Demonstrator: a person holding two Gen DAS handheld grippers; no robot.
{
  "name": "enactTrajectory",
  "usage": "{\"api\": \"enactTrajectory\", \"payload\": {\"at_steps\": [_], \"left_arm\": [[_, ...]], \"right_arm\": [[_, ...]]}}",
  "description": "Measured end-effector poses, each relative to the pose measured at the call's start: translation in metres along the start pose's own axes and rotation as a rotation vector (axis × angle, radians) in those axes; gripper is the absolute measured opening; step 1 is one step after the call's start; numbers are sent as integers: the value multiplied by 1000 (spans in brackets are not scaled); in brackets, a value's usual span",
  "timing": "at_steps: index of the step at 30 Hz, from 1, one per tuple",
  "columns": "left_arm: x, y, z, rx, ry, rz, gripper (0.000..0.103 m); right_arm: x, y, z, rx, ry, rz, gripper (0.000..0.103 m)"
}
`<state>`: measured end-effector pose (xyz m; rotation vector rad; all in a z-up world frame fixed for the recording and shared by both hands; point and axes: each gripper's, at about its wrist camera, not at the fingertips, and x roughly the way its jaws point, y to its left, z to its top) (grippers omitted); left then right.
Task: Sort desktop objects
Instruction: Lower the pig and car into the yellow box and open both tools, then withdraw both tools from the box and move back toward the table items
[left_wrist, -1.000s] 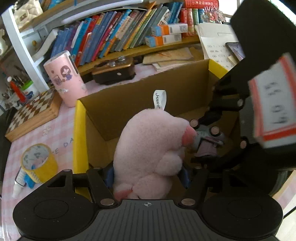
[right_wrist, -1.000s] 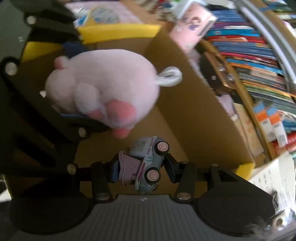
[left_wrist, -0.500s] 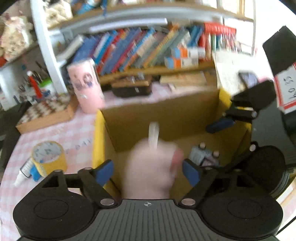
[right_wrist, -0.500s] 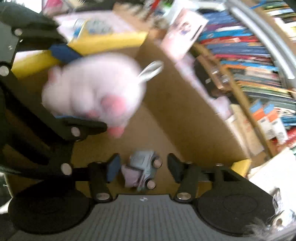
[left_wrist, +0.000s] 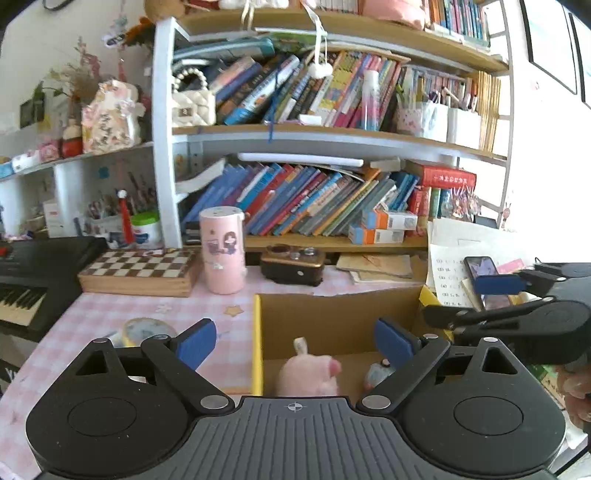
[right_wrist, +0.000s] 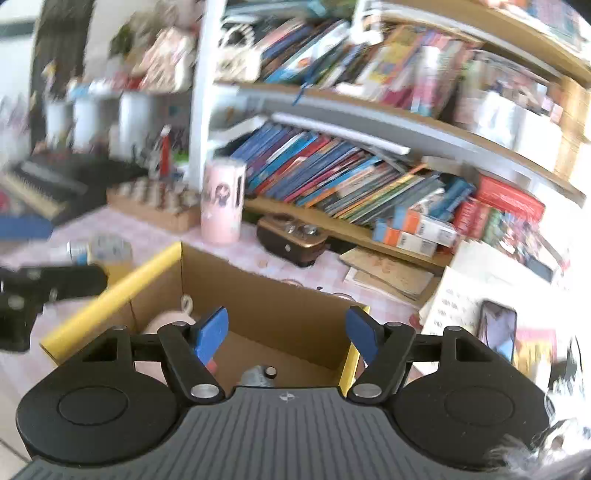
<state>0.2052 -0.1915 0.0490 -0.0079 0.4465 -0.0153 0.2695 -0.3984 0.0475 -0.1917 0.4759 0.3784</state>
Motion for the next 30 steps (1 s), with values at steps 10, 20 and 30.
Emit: {"api": "enactTrajectory", "payload": {"at_steps": [10,20,30], "left_arm": [[-35,25,-24,-41,-17,75,95],[-64,63,-55,-12,-5,70,100],[-94,113,-91,40,94,133,100]], "right_arm": [[-43,19,-29,219,-18,-143,69],[-68,83,-62,326,28,-235,72],[-92,162,-82,358,78,-274,72]]}}
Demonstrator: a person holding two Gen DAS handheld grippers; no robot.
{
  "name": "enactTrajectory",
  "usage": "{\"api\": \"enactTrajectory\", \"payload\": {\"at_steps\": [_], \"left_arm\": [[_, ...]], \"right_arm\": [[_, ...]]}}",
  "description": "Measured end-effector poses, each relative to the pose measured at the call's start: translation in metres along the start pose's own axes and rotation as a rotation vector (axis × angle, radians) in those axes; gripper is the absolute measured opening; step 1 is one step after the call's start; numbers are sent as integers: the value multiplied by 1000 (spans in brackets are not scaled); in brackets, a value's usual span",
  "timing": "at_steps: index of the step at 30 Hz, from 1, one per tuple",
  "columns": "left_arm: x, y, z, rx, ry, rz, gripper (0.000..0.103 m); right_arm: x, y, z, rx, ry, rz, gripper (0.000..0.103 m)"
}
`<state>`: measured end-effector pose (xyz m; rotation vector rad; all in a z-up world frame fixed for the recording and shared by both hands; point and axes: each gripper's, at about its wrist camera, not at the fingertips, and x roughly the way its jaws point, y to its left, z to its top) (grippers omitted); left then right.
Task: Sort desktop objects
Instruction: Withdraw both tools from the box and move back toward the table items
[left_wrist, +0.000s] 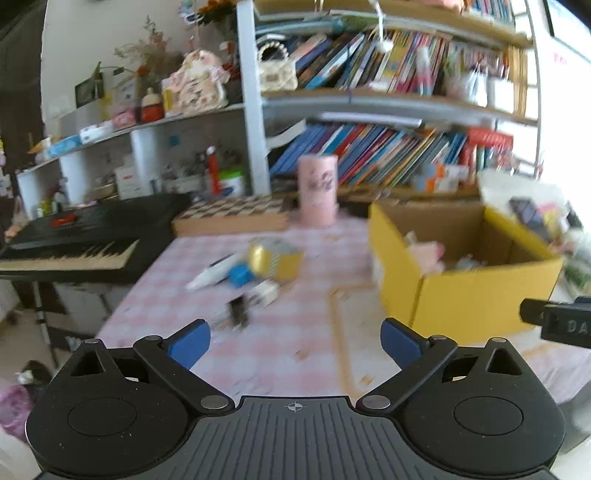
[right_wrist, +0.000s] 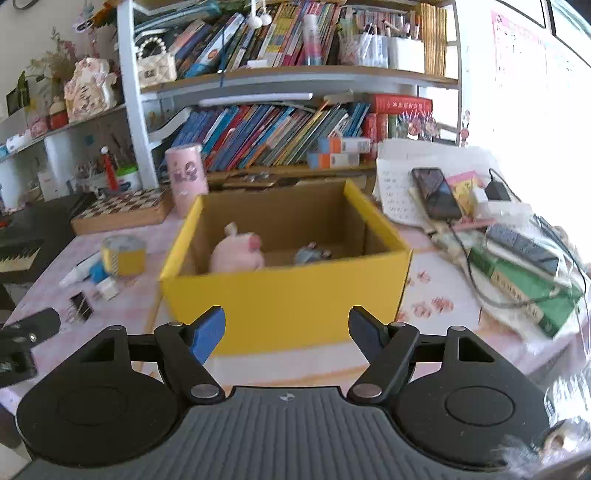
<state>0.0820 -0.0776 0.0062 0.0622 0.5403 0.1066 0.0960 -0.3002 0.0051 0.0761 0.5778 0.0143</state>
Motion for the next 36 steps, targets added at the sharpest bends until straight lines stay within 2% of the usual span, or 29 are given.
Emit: {"api": "enactTrajectory", "payload": {"at_steps": [7,13,30,36], "left_arm": [[-18,35,-22,15,29,6,100],[-32,61,-31,10,28,15,100],[-56,120,-44,-73,3,54,100],[-59,119,-45,-33,1,47,100]], "right_arm": [[-18,42,-32,-8,39,25,72],[-26,73,-44,-13,67,74,72],[-49,135,-46,-86,23,167,72],[-54,153,-45,-123,12,182,72]]}}
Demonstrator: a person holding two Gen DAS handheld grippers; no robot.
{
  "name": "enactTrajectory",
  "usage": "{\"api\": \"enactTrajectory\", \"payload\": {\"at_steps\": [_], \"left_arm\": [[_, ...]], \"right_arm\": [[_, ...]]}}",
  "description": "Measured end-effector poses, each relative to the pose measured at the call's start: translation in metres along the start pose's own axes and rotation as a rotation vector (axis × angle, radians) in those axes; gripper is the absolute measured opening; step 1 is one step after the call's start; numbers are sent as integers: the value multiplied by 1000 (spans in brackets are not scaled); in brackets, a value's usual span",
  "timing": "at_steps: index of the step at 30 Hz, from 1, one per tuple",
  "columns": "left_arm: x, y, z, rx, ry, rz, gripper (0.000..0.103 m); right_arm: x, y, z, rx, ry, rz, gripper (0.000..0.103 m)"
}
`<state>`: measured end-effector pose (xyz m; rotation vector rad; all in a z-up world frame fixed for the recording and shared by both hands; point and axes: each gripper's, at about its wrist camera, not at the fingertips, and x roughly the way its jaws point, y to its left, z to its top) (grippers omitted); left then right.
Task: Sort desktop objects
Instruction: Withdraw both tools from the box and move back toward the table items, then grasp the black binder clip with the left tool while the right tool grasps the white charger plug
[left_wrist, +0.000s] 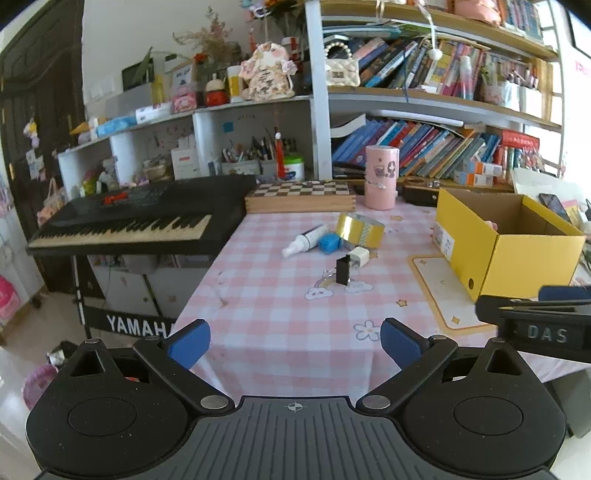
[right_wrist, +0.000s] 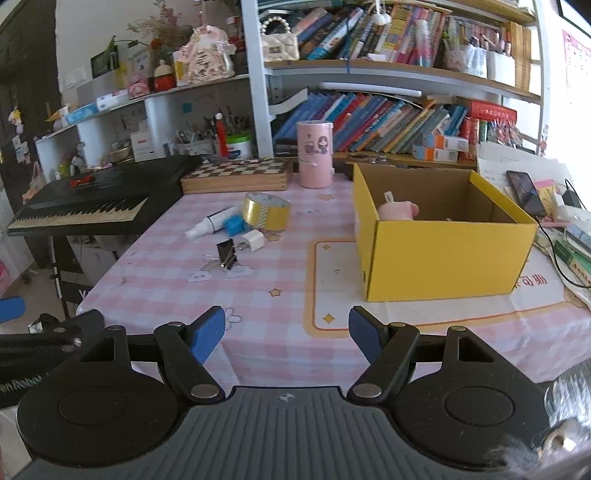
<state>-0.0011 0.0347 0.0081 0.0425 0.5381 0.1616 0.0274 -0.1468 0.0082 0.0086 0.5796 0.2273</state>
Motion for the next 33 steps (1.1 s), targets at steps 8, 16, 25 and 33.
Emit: {"api": "enactTrajectory", "payload": {"at_steps": [8,16,25,33], "left_arm": [[2,7,0,-25,6,0,100],[17,2,3,-3,37,-23,100],[57,-6,16,-4,62,-35,99],[107,-13,31,-29,108,-68,99]], "right_arm": [[3,6,2,-14,5,10,72],[20,4,7,-6,29,25,72],[64,-2,25,-14,56,52,70],[118,-8,51,-30,91,74,69]]}}
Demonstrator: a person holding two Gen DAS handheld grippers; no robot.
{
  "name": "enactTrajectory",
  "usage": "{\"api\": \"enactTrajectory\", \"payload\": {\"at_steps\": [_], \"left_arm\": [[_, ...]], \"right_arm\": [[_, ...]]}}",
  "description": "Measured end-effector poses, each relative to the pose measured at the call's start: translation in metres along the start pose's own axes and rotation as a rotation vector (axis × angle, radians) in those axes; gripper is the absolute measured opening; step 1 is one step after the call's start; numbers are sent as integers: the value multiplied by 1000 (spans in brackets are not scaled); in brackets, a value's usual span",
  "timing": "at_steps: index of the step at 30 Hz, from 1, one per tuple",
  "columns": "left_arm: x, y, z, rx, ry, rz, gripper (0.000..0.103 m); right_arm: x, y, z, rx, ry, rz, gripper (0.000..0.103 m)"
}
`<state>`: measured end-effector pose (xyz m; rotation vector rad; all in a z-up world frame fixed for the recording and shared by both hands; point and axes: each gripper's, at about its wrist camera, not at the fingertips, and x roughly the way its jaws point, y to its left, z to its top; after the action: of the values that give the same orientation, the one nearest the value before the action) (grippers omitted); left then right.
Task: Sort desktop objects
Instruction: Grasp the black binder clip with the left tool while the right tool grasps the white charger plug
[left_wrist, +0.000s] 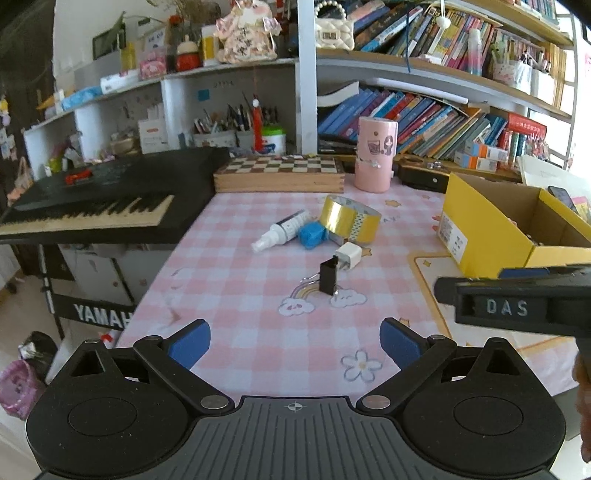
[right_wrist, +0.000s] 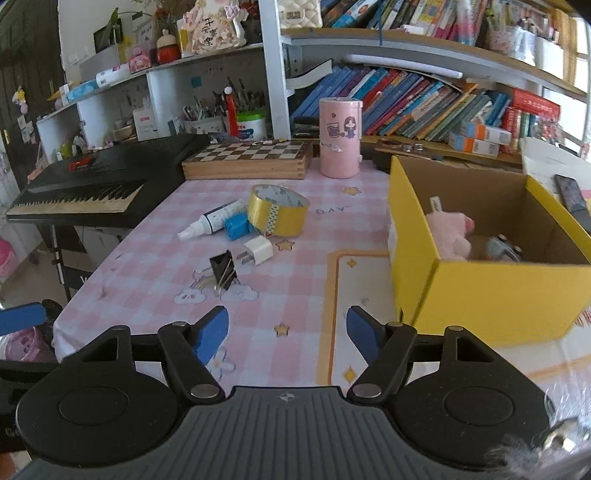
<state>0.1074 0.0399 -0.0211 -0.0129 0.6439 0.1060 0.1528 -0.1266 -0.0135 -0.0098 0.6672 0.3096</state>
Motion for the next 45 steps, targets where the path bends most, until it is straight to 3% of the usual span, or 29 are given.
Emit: {"api": "enactTrajectory", "payload": {"at_steps": [21,25,30,34,39,45], "left_arm": [[93,-16,35,38,95,63,100],[115,-13,39,24,137,44,98],[140,-17,41,46,189,-33,82],[160,-22,38,96,219,-24,50],[169,-16,38,94,228,-79,42],[172,-17,42,113,233,-94,44]], "right_arm": [[92,-23,58,-51,74,98,69],[105,-24,65,-65,80,110,69],[116,-23,71,-83,90,113,69],[124,-26,73,-79,106,106,69],[135,-28,73,-77,134,110,69],[147,-22,76,-83,158,137,69]]}}
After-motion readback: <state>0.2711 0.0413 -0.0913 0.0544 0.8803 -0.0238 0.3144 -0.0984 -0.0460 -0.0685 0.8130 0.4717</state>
